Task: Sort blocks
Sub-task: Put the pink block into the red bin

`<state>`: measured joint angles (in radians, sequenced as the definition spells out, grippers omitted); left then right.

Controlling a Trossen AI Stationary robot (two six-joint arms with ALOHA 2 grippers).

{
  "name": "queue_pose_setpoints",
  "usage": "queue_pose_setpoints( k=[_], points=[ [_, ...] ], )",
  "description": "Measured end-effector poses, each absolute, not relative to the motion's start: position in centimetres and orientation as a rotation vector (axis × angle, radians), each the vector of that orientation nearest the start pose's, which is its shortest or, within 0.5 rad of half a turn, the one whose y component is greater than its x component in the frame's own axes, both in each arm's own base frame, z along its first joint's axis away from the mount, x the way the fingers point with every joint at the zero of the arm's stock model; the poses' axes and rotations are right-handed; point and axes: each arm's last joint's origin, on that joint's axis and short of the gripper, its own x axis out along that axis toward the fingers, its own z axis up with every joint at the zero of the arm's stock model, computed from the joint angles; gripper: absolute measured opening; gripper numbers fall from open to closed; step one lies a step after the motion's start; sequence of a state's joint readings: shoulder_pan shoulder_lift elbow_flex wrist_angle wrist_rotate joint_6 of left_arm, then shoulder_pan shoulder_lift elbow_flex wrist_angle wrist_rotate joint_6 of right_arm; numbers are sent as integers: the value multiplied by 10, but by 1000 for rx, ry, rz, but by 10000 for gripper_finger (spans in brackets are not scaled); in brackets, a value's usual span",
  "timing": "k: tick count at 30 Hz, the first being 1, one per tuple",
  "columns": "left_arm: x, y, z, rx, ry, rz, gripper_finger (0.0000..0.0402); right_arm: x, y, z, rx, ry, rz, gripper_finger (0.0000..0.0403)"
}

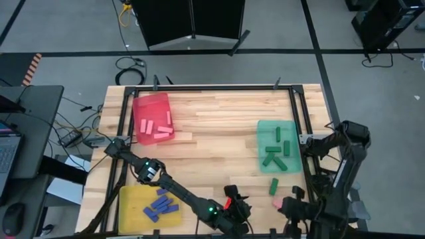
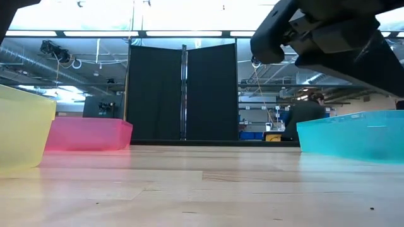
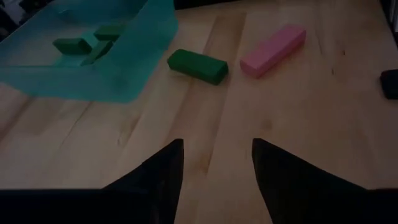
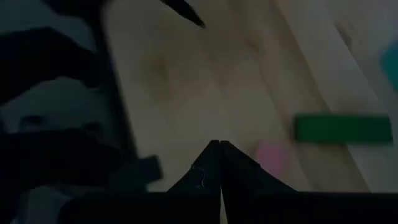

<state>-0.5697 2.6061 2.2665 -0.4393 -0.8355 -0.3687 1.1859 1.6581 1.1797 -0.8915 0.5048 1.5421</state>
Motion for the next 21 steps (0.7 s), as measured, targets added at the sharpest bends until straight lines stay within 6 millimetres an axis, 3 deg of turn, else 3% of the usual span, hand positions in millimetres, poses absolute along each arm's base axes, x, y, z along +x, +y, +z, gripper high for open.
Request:
queue_pose_setpoints(
  k=[10, 21],
  points=[
    [495, -274, 156, 116, 523, 276, 197, 132, 279, 170, 317, 1121, -505, 8],
    [510, -260, 159, 96, 530, 128, 197, 132, 277, 162, 316, 1188, -575, 8]
  ],
)
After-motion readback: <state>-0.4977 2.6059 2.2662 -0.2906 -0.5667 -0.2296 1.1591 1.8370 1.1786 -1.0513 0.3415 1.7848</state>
